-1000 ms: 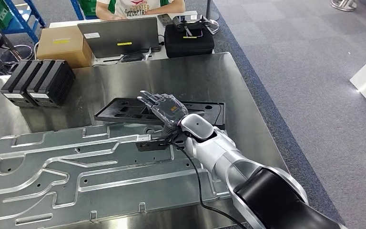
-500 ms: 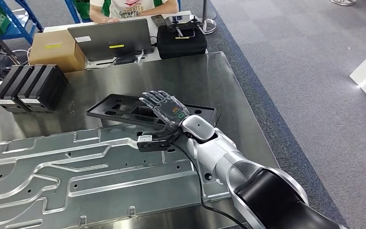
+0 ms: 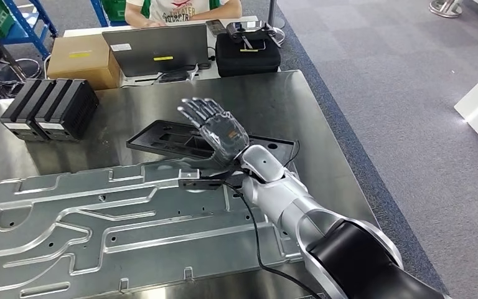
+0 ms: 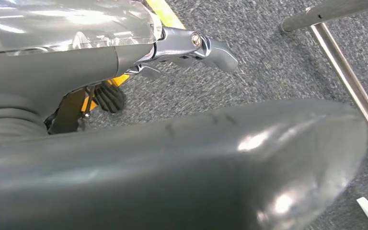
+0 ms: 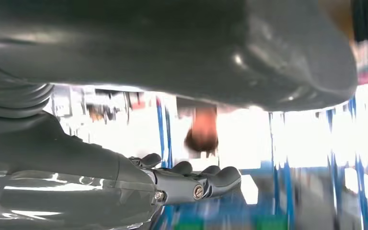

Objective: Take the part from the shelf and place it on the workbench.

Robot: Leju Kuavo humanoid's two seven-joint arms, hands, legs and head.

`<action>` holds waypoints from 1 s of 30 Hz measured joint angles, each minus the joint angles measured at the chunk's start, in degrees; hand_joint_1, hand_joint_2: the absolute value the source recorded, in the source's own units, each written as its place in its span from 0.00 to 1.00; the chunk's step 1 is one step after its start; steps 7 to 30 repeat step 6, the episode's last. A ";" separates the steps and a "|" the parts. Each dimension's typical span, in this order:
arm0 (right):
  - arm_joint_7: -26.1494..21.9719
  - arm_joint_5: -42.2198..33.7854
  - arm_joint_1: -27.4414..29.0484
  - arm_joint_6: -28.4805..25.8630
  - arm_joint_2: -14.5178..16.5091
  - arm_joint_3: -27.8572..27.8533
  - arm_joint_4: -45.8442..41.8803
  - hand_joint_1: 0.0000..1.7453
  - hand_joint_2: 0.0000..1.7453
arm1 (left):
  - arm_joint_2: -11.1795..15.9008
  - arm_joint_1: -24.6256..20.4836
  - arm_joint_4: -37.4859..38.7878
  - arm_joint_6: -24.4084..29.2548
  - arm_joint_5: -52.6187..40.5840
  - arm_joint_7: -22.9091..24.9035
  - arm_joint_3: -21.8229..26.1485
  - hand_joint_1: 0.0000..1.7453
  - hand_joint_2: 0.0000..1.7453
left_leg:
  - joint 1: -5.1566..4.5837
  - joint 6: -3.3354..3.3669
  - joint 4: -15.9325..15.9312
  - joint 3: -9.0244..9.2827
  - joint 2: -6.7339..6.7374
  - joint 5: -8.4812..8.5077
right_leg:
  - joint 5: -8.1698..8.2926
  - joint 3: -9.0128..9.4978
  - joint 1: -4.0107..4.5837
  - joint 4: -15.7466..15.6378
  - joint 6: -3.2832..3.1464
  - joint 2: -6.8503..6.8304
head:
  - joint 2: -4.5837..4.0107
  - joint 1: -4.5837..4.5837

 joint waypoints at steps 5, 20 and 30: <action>-4.70 1.38 3.08 -1.82 -0.67 -7.86 -14.52 0.00 0.00 | -0.39 0.33 0.00 -0.14 0.00 -0.67 0.02 0.00 0.00 | -0.26 -1.18 -0.15 -0.03 -0.10 -0.14 | 2.94 4.45 0.59 -9.81 -1.17 -0.03 | 0.00 0.00; -4.99 1.42 3.44 -1.83 -0.73 -8.72 -15.68 0.00 0.00 | -0.39 0.39 0.00 -0.14 0.00 -0.70 0.02 0.00 0.00 | -0.26 -1.33 -0.21 0.01 -0.10 -0.13 | 2.95 4.46 0.60 -9.87 -1.27 -0.01 | 0.00 0.00; -4.99 1.42 3.44 -1.83 -0.73 -8.72 -15.68 0.00 0.00 | -0.39 0.39 0.00 -0.14 0.00 -0.70 0.02 0.00 0.00 | -0.26 -1.33 -0.21 0.01 -0.10 -0.13 | 2.95 4.46 0.60 -9.87 -1.27 -0.01 | 0.00 0.00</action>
